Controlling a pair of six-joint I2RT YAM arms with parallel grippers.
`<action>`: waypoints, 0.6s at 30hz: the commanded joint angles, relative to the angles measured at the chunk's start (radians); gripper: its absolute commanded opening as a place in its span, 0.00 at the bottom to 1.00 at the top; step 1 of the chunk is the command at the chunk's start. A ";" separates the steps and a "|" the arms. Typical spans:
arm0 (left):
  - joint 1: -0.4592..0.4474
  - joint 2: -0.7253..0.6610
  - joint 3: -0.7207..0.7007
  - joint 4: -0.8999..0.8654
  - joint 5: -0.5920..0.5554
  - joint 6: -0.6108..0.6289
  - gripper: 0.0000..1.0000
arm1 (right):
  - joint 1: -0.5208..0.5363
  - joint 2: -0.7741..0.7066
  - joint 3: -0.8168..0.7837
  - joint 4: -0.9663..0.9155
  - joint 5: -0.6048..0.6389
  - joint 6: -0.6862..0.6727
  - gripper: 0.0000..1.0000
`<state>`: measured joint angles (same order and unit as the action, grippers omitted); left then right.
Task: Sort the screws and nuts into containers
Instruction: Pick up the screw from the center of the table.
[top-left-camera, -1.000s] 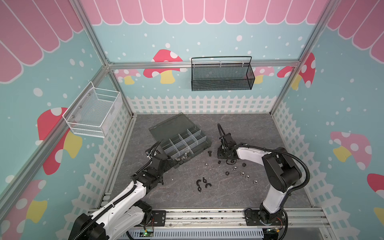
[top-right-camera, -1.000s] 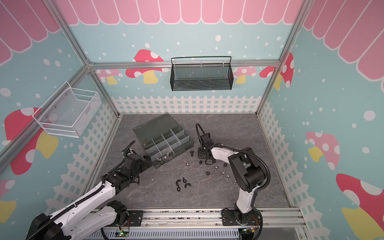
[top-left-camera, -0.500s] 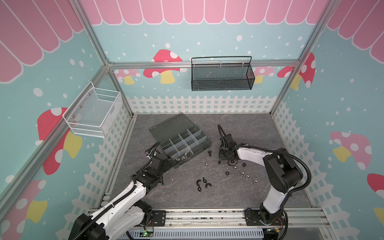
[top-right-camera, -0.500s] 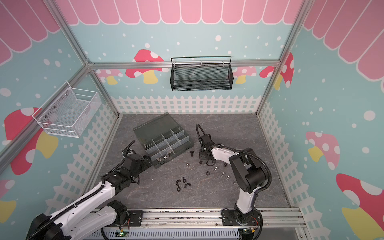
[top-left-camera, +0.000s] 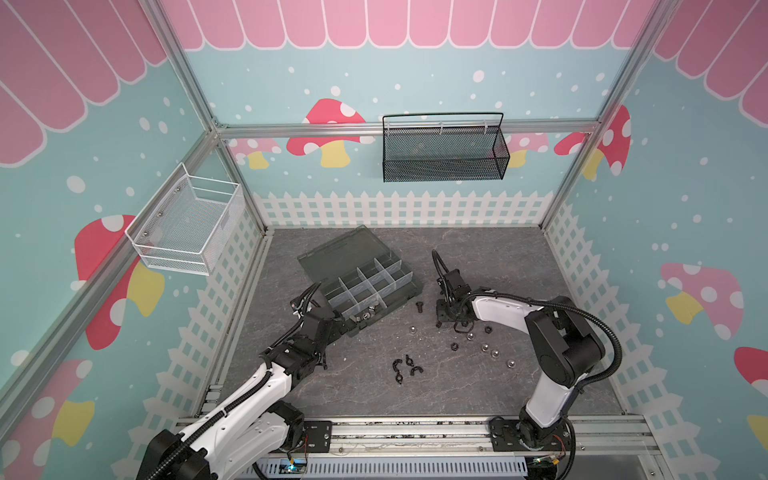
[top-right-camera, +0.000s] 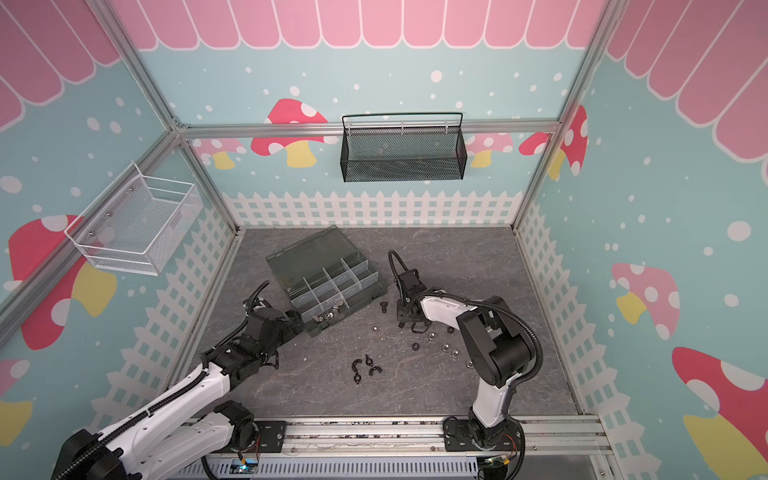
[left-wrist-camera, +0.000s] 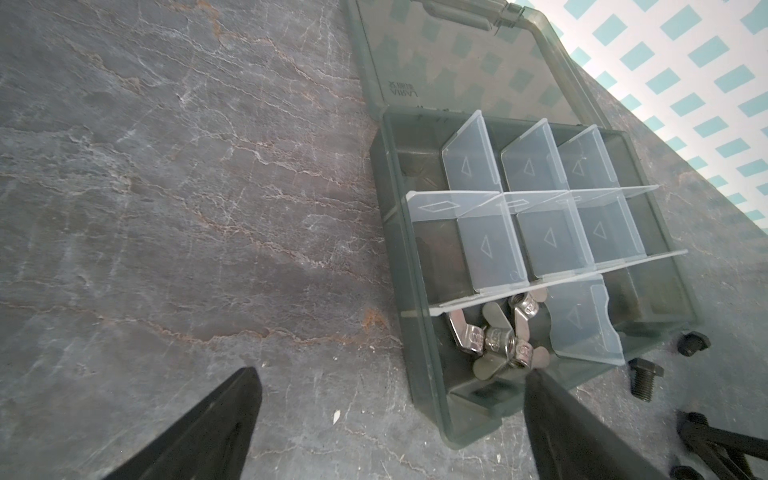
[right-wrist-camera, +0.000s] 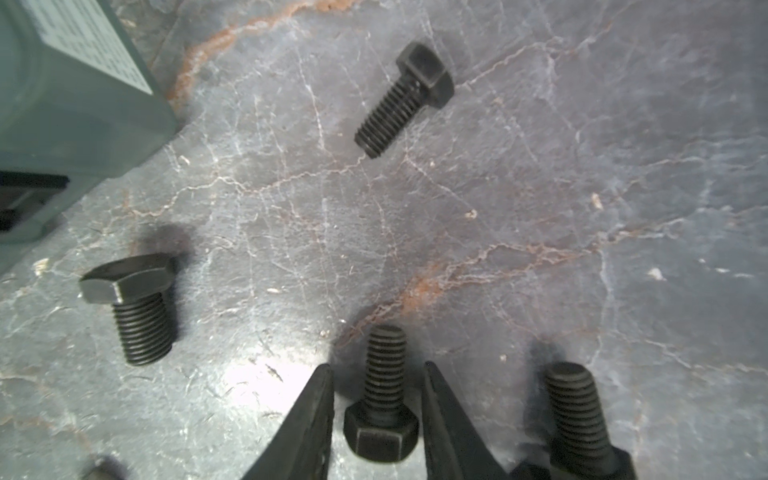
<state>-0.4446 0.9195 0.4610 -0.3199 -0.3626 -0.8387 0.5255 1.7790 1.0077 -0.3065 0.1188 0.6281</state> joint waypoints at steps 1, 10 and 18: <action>0.009 -0.007 0.011 -0.003 -0.003 -0.020 0.99 | 0.013 0.027 -0.032 -0.114 -0.015 0.014 0.37; 0.008 -0.009 0.010 -0.003 -0.001 -0.019 0.99 | 0.013 0.053 -0.021 -0.109 -0.002 0.013 0.24; 0.009 -0.007 0.013 -0.002 -0.002 -0.022 0.99 | 0.020 -0.023 -0.009 -0.096 -0.026 -0.007 0.08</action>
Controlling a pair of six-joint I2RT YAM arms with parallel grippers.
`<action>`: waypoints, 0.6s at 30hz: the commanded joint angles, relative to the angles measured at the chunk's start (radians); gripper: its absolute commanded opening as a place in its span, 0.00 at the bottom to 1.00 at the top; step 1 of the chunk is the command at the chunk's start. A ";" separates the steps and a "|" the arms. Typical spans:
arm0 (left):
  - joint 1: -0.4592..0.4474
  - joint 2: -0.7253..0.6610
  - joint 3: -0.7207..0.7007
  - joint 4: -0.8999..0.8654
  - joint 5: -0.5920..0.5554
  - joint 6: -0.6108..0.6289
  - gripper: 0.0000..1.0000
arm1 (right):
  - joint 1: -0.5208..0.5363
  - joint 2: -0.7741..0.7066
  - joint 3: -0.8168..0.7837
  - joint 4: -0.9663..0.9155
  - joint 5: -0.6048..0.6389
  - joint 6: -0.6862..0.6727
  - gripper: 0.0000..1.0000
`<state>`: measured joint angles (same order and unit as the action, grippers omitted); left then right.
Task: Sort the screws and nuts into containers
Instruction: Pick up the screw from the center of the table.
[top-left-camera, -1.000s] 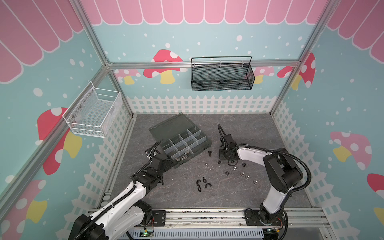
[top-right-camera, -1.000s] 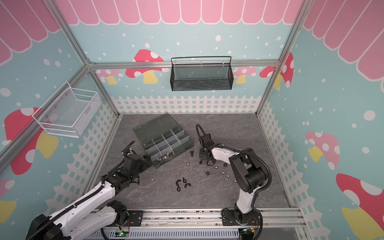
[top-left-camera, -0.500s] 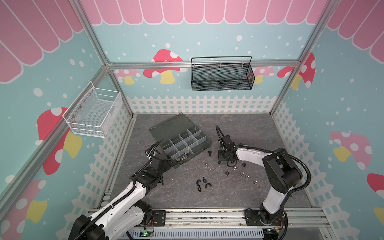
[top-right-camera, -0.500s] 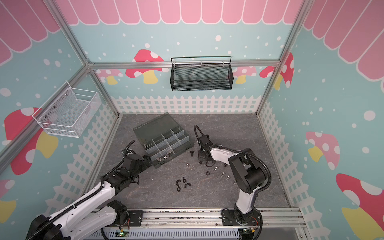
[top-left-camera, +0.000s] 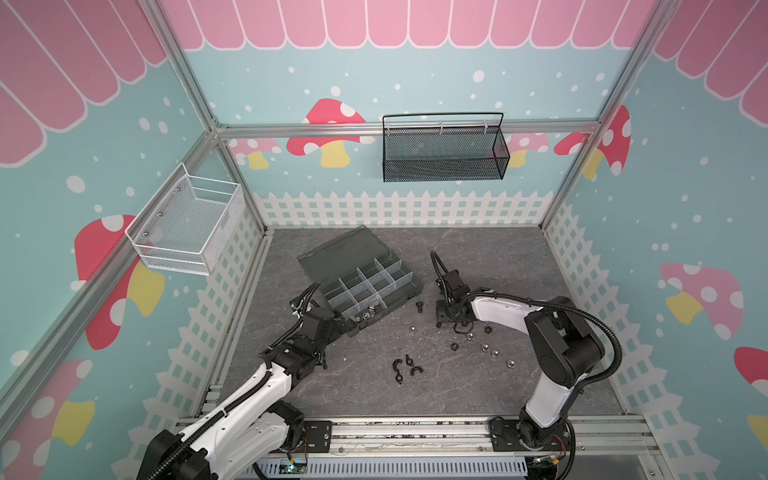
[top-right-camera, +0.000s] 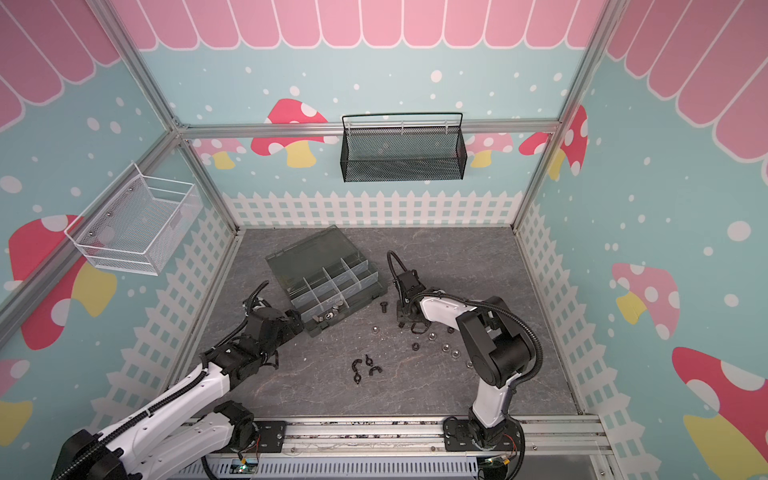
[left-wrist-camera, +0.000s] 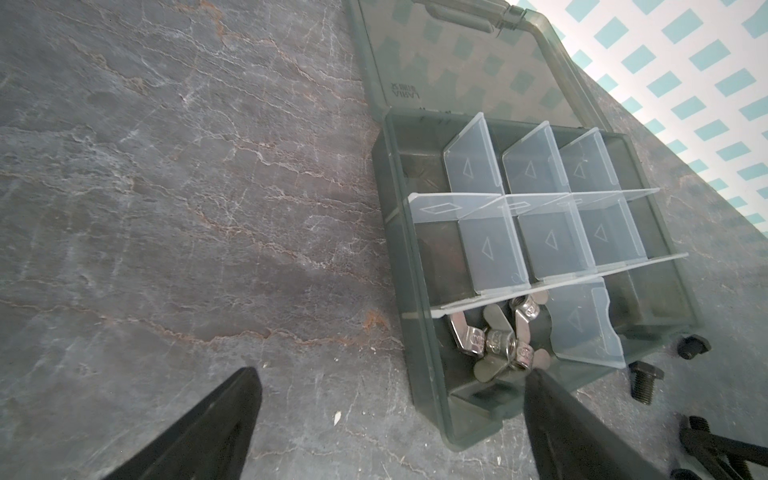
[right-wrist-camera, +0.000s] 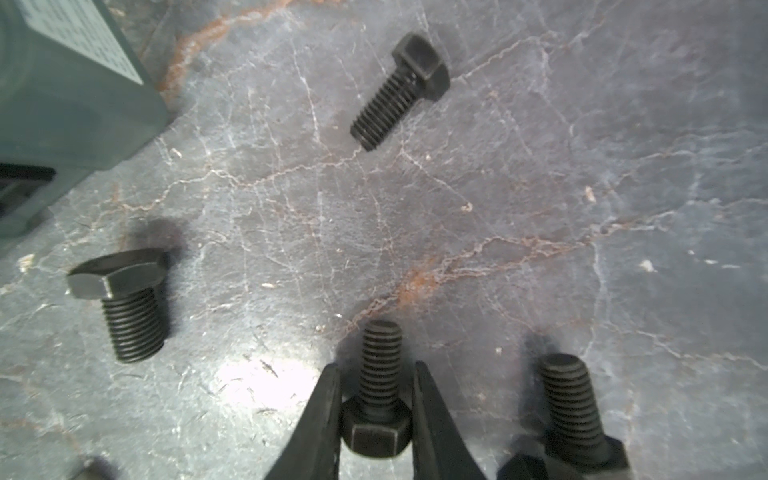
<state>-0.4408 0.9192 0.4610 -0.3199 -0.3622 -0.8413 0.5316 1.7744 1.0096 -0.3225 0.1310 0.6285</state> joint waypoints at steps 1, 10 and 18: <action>0.005 -0.006 0.013 -0.003 -0.003 -0.018 0.99 | 0.017 -0.033 -0.004 -0.076 -0.045 -0.012 0.08; 0.007 -0.008 0.022 -0.007 0.000 -0.018 0.99 | 0.067 -0.063 0.141 -0.073 -0.081 -0.076 0.05; 0.007 -0.013 0.026 -0.009 0.002 -0.017 0.99 | 0.128 0.058 0.346 -0.075 -0.088 -0.138 0.05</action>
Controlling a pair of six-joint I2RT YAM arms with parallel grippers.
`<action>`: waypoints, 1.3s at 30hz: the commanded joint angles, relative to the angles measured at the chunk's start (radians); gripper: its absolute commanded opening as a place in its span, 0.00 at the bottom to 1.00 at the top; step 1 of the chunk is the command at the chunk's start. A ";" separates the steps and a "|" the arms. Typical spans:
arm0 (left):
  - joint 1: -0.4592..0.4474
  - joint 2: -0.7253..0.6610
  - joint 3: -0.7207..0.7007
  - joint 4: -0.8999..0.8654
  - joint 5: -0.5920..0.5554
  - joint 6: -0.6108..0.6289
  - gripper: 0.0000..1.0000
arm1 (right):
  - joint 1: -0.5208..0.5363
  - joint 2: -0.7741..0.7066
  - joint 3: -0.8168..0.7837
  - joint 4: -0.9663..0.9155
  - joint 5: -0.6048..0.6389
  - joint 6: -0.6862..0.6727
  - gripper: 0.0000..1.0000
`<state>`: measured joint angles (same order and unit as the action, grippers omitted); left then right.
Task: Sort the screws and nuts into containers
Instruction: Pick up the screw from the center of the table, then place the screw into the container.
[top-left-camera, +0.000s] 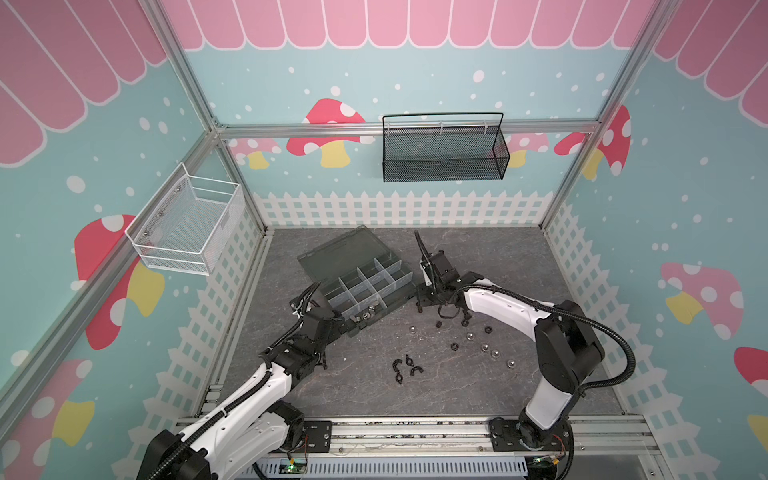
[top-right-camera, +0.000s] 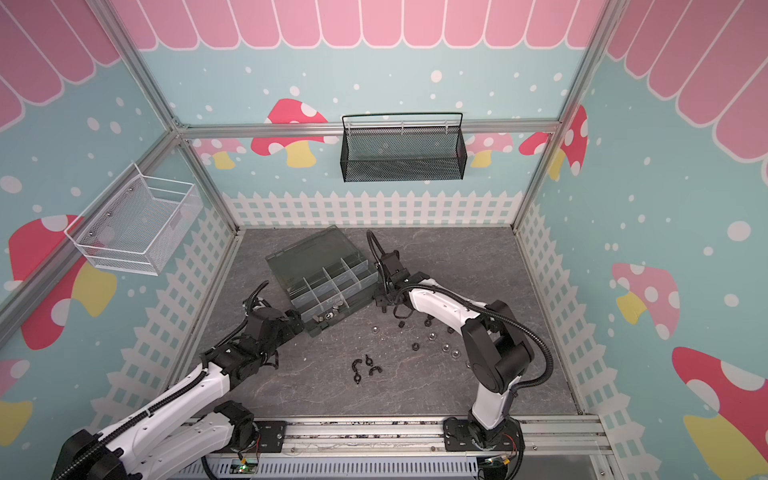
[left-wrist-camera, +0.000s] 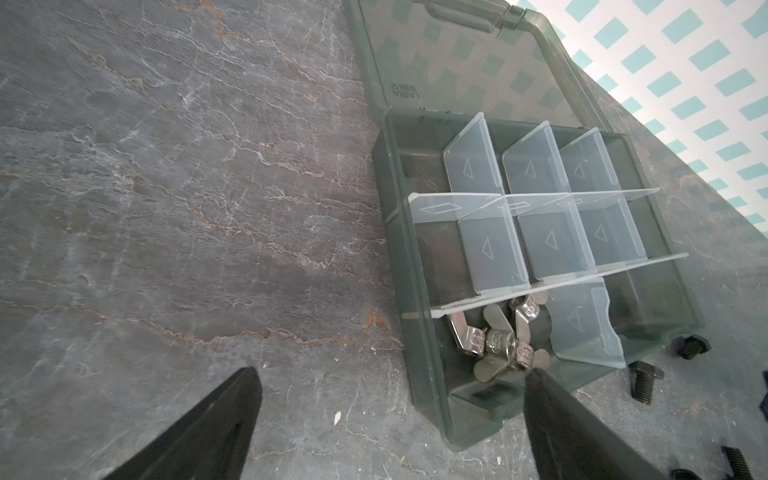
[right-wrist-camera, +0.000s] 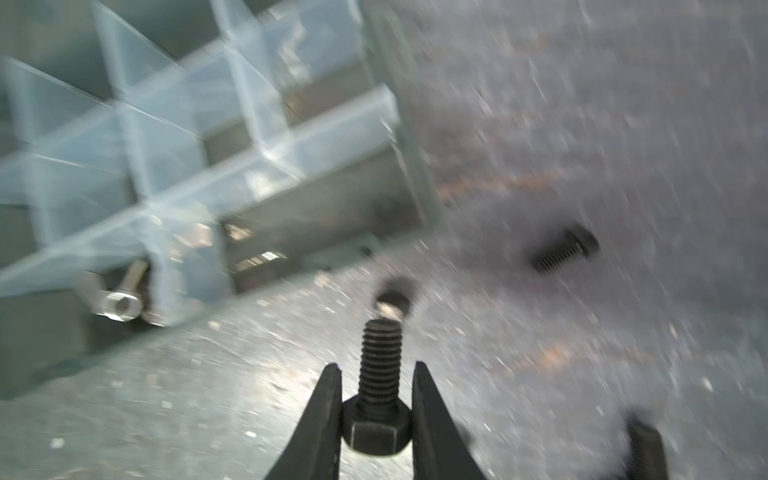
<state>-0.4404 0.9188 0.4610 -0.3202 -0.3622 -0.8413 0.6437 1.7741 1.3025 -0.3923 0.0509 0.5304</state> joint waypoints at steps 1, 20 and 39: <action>0.006 -0.012 0.026 -0.010 0.002 -0.015 0.99 | 0.022 0.079 0.078 -0.008 -0.009 -0.046 0.05; 0.009 -0.069 0.012 -0.047 -0.017 -0.019 0.99 | 0.041 0.331 0.264 -0.016 -0.043 -0.076 0.14; 0.013 -0.072 0.021 -0.069 -0.032 -0.016 0.99 | 0.022 0.194 0.309 -0.075 0.103 -0.090 0.42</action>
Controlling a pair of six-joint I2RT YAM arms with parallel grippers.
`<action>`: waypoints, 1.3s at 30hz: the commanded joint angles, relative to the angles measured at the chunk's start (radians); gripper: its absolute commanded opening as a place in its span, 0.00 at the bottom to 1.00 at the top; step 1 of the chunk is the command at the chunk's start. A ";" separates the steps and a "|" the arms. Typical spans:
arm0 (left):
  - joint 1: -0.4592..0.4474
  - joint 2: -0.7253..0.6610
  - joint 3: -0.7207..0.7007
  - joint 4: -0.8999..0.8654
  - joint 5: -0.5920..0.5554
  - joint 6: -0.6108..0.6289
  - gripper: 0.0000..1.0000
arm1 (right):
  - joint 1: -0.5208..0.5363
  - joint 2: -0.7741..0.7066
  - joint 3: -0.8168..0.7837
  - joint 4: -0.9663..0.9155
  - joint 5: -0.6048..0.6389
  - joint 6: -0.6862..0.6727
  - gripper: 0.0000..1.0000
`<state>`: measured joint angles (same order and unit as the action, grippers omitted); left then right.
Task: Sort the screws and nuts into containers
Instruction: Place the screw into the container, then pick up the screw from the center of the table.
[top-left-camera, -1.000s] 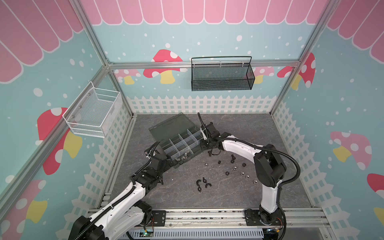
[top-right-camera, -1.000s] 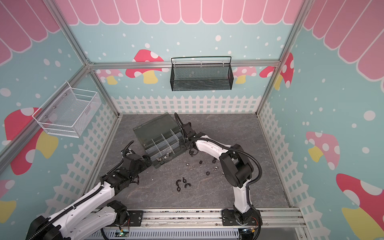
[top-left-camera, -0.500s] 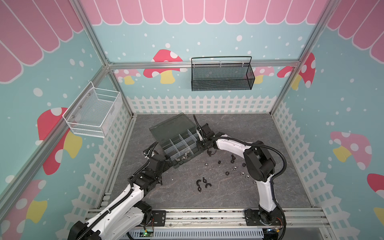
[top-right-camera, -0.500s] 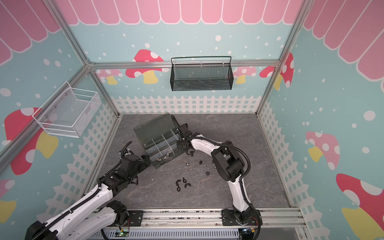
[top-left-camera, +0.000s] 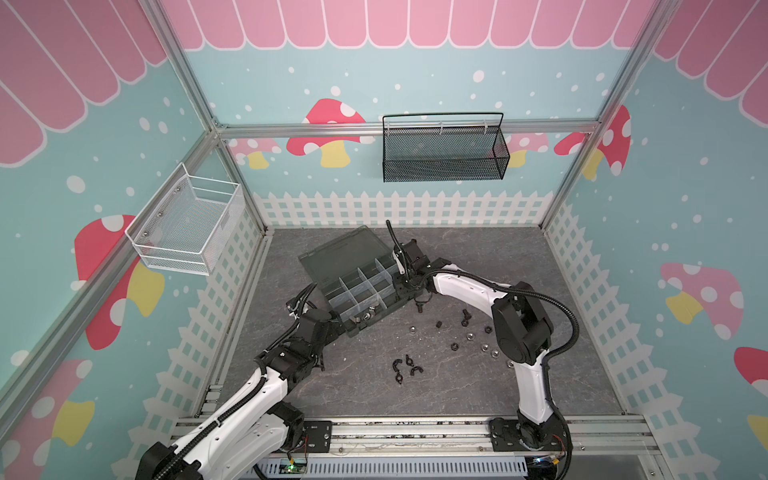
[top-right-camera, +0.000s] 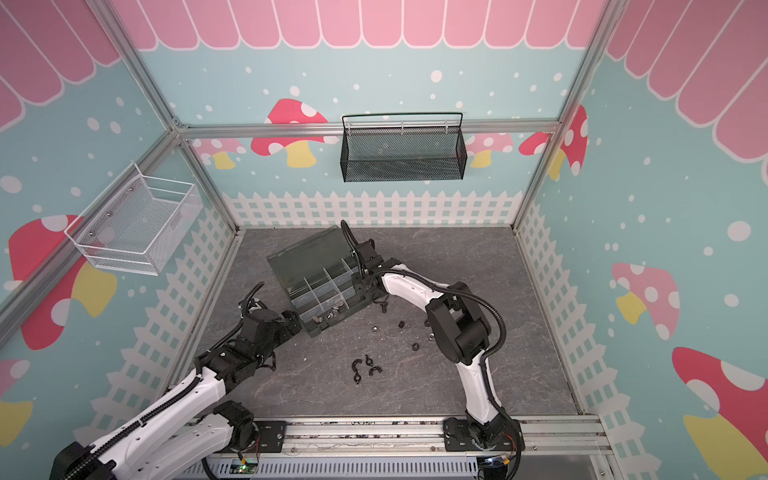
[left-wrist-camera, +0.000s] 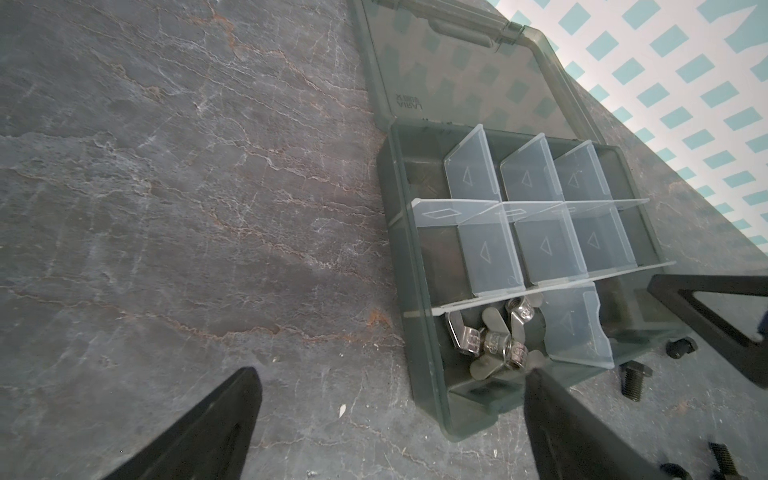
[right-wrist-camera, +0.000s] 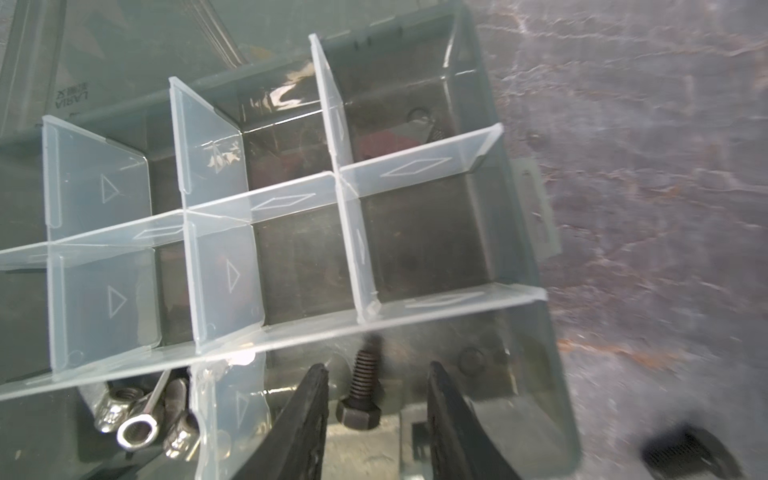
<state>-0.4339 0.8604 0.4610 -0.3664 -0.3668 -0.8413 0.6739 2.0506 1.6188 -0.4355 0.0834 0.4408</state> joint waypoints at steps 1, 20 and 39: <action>0.007 -0.015 0.023 -0.027 -0.027 -0.017 0.99 | -0.018 -0.102 -0.027 -0.035 0.083 0.010 0.43; 0.010 -0.021 0.018 -0.030 -0.021 -0.030 0.99 | -0.171 -0.107 -0.240 -0.032 0.131 0.130 0.52; 0.010 -0.007 0.013 -0.031 -0.021 -0.038 1.00 | -0.212 0.010 -0.227 0.020 0.081 0.140 0.48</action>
<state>-0.4320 0.8528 0.4610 -0.3775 -0.3706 -0.8570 0.4644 2.0323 1.3720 -0.4213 0.1772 0.5701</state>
